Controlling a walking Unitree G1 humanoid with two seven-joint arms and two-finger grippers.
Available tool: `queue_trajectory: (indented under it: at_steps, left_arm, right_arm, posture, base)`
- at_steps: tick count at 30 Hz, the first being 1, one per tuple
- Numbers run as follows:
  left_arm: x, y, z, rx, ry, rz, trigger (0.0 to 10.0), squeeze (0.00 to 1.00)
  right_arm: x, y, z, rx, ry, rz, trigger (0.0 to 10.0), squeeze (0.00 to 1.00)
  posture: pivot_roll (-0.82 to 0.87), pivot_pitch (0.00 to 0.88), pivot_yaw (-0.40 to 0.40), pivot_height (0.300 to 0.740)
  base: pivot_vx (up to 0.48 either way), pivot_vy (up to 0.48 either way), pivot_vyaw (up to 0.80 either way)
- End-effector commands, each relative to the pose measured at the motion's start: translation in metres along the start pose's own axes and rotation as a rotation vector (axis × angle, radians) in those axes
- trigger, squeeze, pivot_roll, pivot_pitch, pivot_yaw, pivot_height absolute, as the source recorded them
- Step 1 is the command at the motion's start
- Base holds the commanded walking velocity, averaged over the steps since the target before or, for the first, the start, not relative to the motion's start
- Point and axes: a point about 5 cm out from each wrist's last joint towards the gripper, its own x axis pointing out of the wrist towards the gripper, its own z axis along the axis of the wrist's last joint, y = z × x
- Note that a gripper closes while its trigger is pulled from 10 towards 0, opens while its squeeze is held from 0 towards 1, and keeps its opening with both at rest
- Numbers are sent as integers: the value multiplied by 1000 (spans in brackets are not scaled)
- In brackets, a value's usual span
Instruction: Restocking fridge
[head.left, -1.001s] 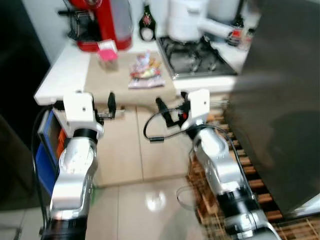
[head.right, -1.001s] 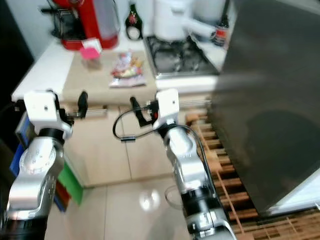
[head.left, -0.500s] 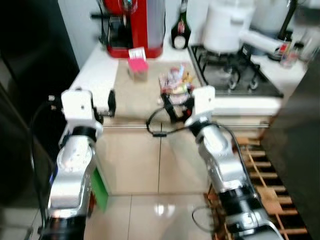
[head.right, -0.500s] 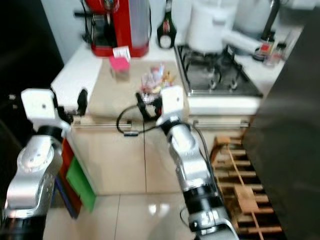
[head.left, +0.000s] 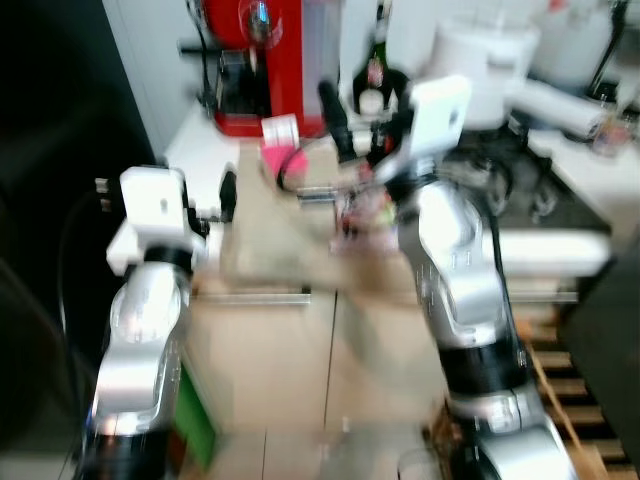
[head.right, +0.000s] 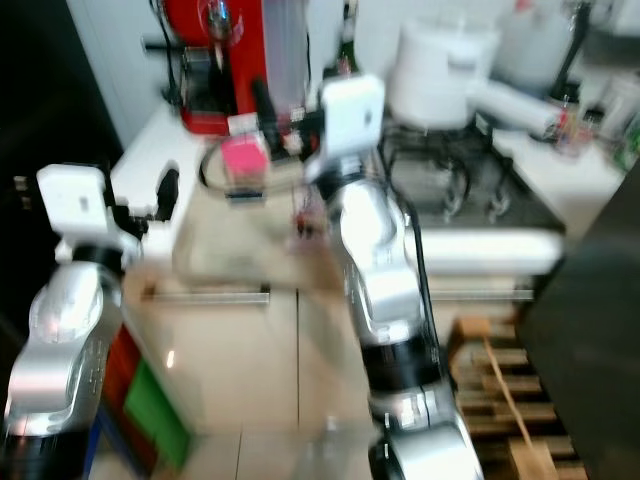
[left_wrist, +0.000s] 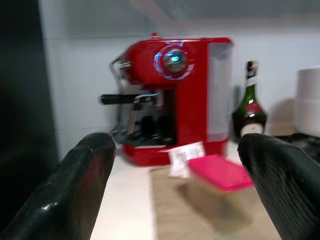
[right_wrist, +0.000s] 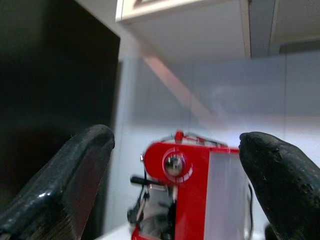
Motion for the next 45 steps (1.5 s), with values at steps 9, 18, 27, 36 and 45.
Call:
queue_trajectory:
  at_steps: [9,18,27,36,45]
  left_arm:
    - [3,-2,0,47,13,3,10000,0]
    - [4,4,-7,102,62,8,10000,0]
    - [2,8,5,70,-10,15,10000,0]
    - [-2,-1,16,-9,-79,14,10000,0]
    - [-1,-4,17,17,-89,15,10000,0]
  right_arm:
    - [-13,-8,-33,128,191,-58,10000,0]
    - [-23,-8,-61,185,331,-66,10000,0]
    - [-20,-8,-67,143,342,-86,10000,0]
    - [-12,-3,-47,72,216,-40,10000,0]
    - [-10,3,-50,210,248,-1,10000,0]
  posture:
    - [-48,0,21,740]
    - [-45,0,30,740]
    - [-36,0,19,740]
    - [-40,0,21,740]
    - [-39,0,18,740]
  base:
    - [0,107,0]
    - [0,0,0]
    - [274,0,0]
    - [387,232,0]
    - [242,283,0]
